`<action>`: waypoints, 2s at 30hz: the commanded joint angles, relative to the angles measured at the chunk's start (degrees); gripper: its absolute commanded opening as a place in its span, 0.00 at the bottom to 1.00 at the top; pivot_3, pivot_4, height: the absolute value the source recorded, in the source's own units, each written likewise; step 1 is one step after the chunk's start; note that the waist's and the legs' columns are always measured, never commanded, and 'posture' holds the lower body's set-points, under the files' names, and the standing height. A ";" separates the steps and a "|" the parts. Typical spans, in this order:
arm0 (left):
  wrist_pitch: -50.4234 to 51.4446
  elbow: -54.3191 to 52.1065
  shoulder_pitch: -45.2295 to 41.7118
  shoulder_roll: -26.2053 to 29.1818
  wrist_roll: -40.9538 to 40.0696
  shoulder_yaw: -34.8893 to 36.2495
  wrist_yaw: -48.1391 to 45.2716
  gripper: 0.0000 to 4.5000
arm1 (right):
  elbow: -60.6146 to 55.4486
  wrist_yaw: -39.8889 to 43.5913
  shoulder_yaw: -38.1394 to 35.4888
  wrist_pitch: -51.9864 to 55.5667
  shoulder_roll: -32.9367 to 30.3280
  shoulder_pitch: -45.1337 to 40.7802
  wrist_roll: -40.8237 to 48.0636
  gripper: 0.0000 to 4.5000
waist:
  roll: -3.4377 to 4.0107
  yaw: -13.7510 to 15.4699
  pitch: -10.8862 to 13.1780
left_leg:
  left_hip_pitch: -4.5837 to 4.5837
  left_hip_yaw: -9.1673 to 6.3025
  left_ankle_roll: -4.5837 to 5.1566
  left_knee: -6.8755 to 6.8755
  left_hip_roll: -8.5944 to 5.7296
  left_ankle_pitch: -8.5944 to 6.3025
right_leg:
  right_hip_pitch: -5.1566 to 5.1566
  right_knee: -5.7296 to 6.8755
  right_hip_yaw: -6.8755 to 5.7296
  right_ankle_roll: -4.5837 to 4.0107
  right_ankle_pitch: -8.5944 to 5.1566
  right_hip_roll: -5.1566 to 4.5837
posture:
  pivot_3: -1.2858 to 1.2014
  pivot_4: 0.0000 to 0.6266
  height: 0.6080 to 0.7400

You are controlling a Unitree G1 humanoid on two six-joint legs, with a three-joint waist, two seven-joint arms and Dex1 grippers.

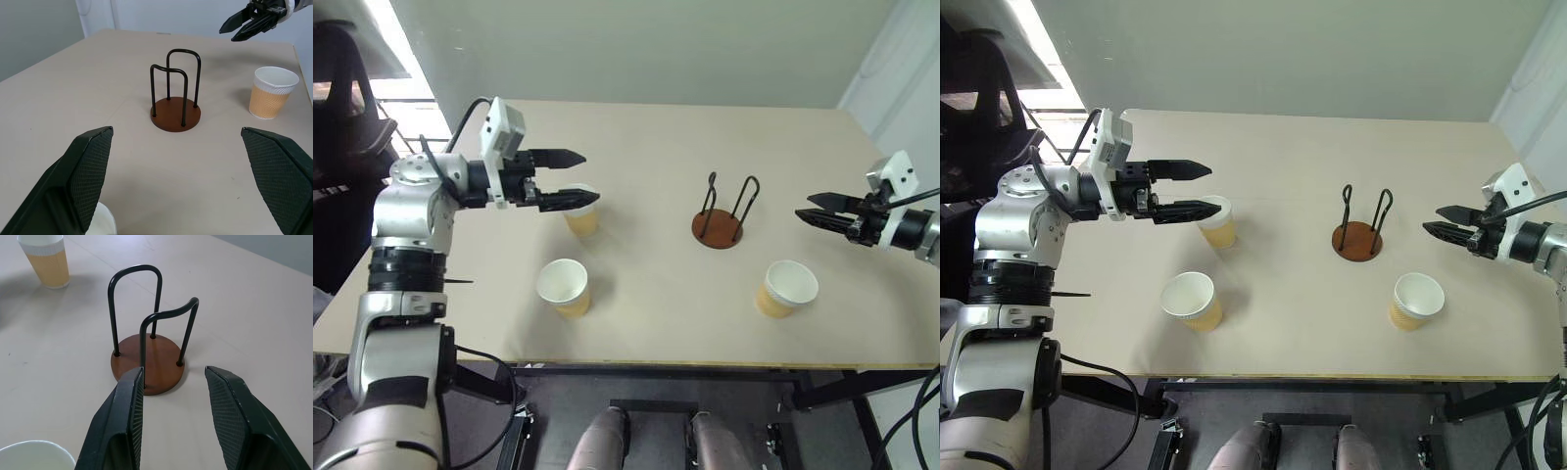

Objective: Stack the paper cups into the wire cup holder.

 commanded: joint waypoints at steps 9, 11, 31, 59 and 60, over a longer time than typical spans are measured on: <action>-1.33 1.25 -3.34 -0.89 0.32 0.18 0.05 1.00 | -2.21 -1.06 -2.64 0.29 -1.49 0.86 0.61 0.43 | 0.00 0.03 0.00 | 0.00 0.00 0.00 0.01 0.00 0.00 | 0.01 0.00 0.00 0.00 0.00 0.00 | 0.52 0.24 1.00; -2.02 2.08 -3.38 -1.37 0.52 0.12 0.06 1.00 | -3.63 -1.44 -2.60 0.71 -1.54 1.53 0.70 0.43 | 0.00 0.04 0.00 | 0.01 0.00 0.00 0.01 0.00 0.00 | 0.03 0.00 -0.01 0.00 0.00 -0.01 | 0.52 0.24 1.00; -4.29 6.68 -6.48 -4.38 1.88 -1.31 -2.73 1.00 | -10.95 -8.70 0.65 13.36 1.54 0.07 1.44 0.43 | -0.01 -0.07 0.00 | 0.04 0.02 0.06 0.10 -0.03 0.05 | 0.09 -0.01 0.02 0.23 0.04 -0.01 | 0.52 0.24 1.00; -2.46 1.51 -6.01 -3.66 1.89 -5.93 -12.25 1.00 | 6.80 -10.01 9.90 5.09 10.85 -12.47 -7.89 0.43 | -0.01 -0.07 0.01 | 0.02 -0.02 0.07 0.09 -0.04 0.04 | 0.07 -0.02 -0.01 0.21 0.05 -0.05 | 0.52 0.24 1.00; -2.63 1.65 -6.07 -3.63 1.99 -5.93 -12.20 1.00 | 7.55 -9.74 10.15 4.68 11.14 -13.08 -8.25 0.43 | -0.01 -0.09 0.01 | 0.02 -0.02 0.07 0.08 -0.04 0.04 | 0.06 -0.02 -0.01 0.20 0.06 -0.05 | 0.52 0.24 1.00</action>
